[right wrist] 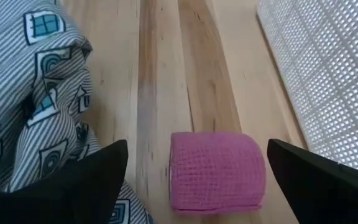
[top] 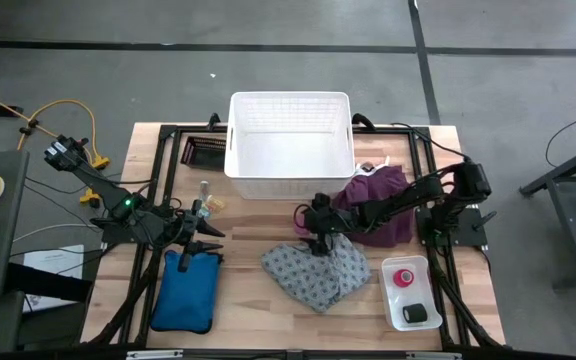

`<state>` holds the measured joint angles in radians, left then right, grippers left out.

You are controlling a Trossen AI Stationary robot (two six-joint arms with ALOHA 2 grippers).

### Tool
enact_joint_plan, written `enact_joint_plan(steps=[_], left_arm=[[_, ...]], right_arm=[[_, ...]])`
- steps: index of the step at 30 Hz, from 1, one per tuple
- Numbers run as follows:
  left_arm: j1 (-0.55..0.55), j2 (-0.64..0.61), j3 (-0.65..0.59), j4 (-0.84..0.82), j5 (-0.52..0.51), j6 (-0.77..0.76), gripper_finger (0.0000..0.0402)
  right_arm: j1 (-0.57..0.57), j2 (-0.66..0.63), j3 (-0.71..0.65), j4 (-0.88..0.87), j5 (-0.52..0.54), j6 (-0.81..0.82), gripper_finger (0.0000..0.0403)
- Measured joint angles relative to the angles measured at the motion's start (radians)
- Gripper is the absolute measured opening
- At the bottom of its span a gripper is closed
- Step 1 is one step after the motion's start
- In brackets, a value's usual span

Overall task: Pick & place medical supplies in basket/bin
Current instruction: Put the pink bandage into the small white bin

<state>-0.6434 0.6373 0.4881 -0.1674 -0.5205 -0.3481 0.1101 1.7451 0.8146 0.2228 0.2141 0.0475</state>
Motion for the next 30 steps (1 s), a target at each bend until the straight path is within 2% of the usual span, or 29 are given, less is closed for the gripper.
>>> enact_joint_plan(steps=[7,20,24,30], left_arm=[[0.0,0.0,0.0,0.0,0.0,0.0,0.0128],[0.0,0.0,0.0,0.015,0.0,0.0,0.0128],[0.0,0.0,0.0,0.017,0.0,0.0,0.0128],[0.0,0.0,0.0,0.02,0.0,0.0,0.0128]], right_arm=[[-0.002,0.012,0.0,-0.001,0.04,0.0,0.0374],[-0.002,0.064,-0.001,0.017,0.04,0.011,0.0368],[-0.002,0.064,0.0,0.026,0.041,0.011,0.0351],[-0.002,0.064,0.0,0.029,0.041,0.011,0.0299]])
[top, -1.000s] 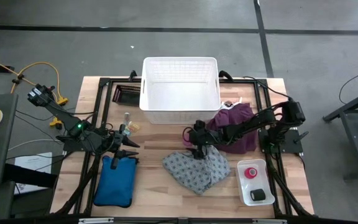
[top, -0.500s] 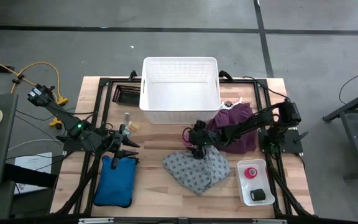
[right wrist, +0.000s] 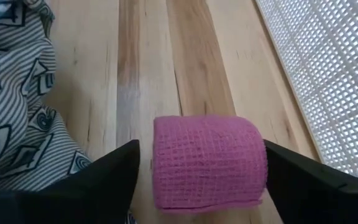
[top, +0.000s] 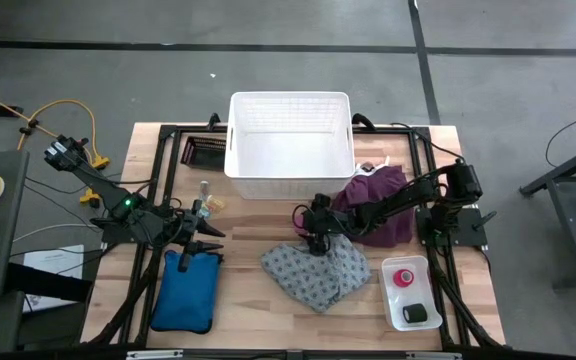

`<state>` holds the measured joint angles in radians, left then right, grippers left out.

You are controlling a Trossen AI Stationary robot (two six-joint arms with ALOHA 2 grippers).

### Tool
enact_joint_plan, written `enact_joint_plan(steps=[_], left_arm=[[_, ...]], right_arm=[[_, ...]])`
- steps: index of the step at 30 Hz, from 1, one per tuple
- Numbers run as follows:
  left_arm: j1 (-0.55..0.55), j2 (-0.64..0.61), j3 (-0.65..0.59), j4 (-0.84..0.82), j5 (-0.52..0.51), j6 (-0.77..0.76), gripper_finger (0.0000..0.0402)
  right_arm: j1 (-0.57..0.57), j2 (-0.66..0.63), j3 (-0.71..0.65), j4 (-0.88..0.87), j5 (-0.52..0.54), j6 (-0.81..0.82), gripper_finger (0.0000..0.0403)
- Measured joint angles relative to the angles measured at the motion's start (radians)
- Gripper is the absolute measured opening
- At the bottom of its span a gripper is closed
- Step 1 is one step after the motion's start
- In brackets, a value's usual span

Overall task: Pick & place medical supplies in basket/bin
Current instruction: Put the pink bandage into the small white bin

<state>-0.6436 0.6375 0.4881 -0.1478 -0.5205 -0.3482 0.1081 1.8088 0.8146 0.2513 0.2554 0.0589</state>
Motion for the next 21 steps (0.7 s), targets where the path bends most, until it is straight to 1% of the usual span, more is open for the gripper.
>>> enact_joint_plan(steps=[6,10,13,16,21], left_arm=[[0.0,0.0,0.0,0.0,0.0,0.0,0.0128],[0.0,0.0,0.0,0.0,0.0,0.0,0.0128],[0.0,0.0,0.0,0.0,0.0,0.0,0.0128],[0.0,0.0,0.0,0.0,0.0,0.0,0.0128],[0.0,0.0,0.0,0.0,0.0,0.0,0.0128]], right_arm=[[0.0,0.0,0.0,0.0,0.004,0.0,0.025],[0.0,0.0,0.0,0.0,0.004,0.0,0.0229],[0.0,0.0,0.0,0.003,0.004,0.0,0.0226],[0.0,-0.003,0.0,0.019,0.006,-0.006,0.0234],[0.0,-0.08,0.0,0.018,0.042,-0.049,0.0237]])
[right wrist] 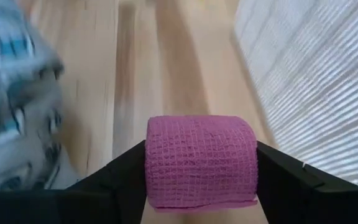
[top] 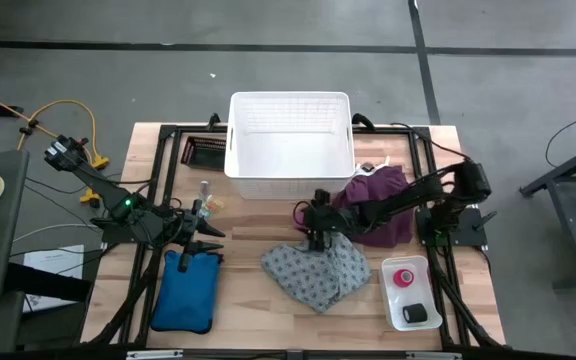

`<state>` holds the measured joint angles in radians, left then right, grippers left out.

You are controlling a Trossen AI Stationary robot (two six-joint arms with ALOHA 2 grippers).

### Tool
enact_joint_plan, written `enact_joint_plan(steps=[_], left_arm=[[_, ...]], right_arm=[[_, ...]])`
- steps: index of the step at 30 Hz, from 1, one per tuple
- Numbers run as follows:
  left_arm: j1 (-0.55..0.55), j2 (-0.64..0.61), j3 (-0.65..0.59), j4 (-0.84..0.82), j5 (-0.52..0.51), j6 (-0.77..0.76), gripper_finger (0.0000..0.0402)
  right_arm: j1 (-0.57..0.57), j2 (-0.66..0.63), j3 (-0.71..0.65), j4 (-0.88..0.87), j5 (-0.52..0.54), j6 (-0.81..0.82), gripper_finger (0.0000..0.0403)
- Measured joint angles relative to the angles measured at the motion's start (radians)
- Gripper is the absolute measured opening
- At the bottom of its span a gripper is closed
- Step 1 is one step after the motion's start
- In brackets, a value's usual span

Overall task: Pick & place medical supplies in basket/bin
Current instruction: Put the pink bandage into the small white bin

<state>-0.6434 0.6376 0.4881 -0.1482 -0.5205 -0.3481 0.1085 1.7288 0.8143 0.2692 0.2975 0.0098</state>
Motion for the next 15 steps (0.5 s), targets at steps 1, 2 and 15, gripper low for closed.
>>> enact_joint_plan(steps=[1,2,15], left_arm=[[0.0,0.0,0.0,0.0,0.0,0.0,0.0128],[0.0,0.0,0.0,0.0,0.0,0.0,0.0128],[0.0,0.0,0.0,0.01,0.0,0.0,0.0128]], right_arm=[[0.0,-0.022,0.0,0.002,0.008,-0.01,0.0235],[0.002,-0.046,0.0,0.002,0.013,-0.016,0.0233],[0.091,-0.214,0.0,-0.073,0.131,-0.033,0.0234]])
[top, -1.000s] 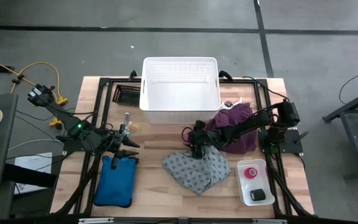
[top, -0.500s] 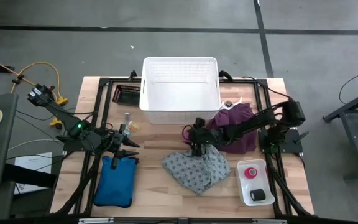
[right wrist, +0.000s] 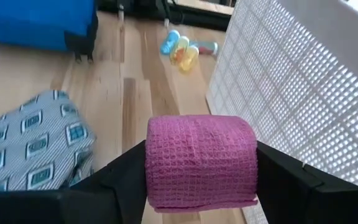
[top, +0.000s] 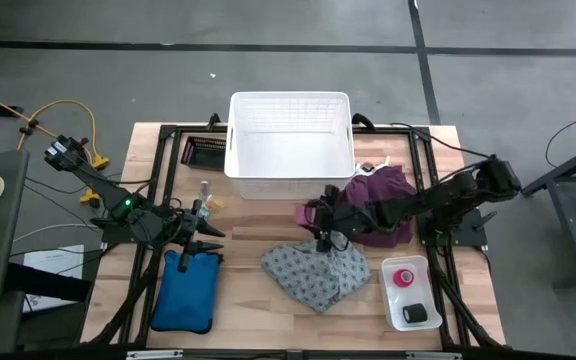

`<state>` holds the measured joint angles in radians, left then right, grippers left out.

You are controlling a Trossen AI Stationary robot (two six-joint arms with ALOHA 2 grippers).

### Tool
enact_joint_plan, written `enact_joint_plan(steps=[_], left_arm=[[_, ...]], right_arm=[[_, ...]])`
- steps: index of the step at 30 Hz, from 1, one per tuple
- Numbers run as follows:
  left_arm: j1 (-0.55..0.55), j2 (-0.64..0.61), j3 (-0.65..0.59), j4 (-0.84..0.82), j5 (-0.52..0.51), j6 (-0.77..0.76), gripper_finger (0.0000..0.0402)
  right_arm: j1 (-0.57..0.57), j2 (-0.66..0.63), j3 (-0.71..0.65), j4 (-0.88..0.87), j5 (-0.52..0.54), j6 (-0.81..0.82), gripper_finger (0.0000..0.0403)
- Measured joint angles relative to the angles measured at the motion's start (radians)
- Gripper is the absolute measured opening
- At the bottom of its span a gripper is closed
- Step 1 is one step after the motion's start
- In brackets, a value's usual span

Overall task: Pick & place medical supplies in basket/bin
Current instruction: Put the pink bandage into the small white bin

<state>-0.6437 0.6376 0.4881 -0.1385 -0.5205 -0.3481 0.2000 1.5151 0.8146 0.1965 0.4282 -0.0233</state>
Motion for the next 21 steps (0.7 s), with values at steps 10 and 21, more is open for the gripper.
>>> enact_joint_plan(steps=[10,21], left_arm=[[0.0,0.0,0.0,0.006,0.0,0.0,0.0128],[0.0,0.0,0.0,0.014,0.0,0.0,0.0128]], right_arm=[[0.16,-0.078,0.0,-0.167,0.127,0.155,0.0236],[0.454,-0.211,0.0,-0.525,0.175,0.496,0.0235]])
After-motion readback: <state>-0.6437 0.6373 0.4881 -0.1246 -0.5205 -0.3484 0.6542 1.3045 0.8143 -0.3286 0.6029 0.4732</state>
